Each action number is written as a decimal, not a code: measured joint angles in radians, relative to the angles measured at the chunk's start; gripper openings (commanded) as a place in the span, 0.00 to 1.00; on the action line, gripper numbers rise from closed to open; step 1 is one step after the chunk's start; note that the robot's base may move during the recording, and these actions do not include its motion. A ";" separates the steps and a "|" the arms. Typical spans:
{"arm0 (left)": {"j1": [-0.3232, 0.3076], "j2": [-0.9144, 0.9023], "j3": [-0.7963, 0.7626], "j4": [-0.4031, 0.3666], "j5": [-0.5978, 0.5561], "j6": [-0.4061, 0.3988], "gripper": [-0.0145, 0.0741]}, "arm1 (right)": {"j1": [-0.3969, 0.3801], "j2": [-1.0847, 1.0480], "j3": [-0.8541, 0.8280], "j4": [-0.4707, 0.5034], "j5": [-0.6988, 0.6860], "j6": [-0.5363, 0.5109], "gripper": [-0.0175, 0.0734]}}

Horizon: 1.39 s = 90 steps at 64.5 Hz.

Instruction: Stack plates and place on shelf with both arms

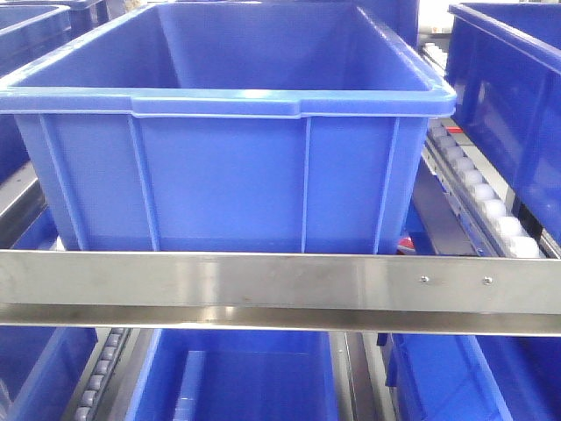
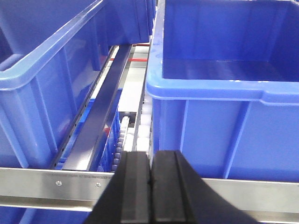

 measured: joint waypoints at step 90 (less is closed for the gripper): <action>0.038 -0.313 0.204 0.000 0.005 0.000 0.26 | 0.000 0.000 0.000 0.000 -0.004 0.001 0.26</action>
